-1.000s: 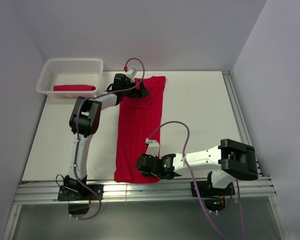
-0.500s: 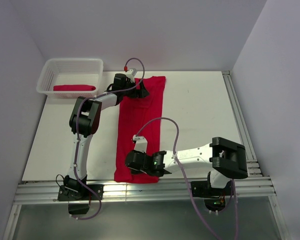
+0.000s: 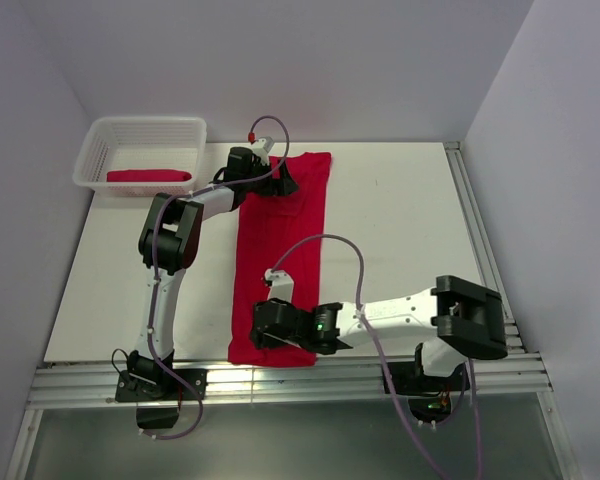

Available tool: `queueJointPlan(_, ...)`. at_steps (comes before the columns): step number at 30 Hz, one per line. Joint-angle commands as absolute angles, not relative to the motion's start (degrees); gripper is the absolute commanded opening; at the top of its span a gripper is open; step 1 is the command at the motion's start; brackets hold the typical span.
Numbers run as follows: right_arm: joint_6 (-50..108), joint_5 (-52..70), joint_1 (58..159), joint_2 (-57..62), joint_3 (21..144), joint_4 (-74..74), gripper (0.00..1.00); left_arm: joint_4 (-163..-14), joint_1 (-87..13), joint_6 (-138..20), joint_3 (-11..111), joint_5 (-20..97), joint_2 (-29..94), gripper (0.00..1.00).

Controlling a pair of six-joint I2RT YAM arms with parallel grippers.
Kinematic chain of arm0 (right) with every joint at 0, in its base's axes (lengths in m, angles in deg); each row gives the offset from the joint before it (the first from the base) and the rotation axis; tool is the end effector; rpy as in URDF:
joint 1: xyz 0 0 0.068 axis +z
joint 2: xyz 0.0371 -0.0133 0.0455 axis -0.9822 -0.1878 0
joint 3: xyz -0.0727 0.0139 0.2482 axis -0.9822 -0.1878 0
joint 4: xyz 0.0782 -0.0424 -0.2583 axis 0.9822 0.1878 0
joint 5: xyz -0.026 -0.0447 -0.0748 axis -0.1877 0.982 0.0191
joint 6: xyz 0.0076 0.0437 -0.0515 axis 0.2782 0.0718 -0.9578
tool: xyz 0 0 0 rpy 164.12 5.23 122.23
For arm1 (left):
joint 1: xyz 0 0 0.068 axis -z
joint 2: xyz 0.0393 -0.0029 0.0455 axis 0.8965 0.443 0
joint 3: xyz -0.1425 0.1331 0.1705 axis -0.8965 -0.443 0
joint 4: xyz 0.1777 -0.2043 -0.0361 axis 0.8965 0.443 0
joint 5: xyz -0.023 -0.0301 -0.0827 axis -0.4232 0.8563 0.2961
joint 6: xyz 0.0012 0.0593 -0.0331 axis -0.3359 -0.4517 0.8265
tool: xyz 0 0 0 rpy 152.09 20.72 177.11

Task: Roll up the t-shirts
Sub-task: Fold the tshirt

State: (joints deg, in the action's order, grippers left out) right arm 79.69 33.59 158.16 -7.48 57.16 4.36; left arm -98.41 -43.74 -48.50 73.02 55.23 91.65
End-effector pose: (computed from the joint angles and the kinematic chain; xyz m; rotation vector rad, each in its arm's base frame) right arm 0.0818 0.3373 0.1484 -0.3167 2.4601 0.7971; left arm 0.5014 -0.2068 0.1163 0.2444 2.1094 -0.8976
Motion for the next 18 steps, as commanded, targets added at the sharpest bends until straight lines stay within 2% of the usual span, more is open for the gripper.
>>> queueJointPlan(1,80.74,36.52,158.1,-1.19,55.35,3.58,0.47,-94.33,-43.93,-48.35,72.21,54.87,90.26,1.0)
queueJointPlan(10,96.55,35.73,159.33,11.91,41.82,7.18,0.46,-94.25,-43.93,-48.44,72.21,54.61,90.53,1.0)
queueJointPlan(14,100.0,39.42,162.84,11.04,47.59,20.14,0.48,-94.16,-43.93,-48.53,72.3,54.69,90.53,1.0)
queueJointPlan(18,95.36,43.03,166.19,4.81,56.91,30.9,0.5,-94.25,-43.93,-48.62,72.04,54.78,90.35,1.0)
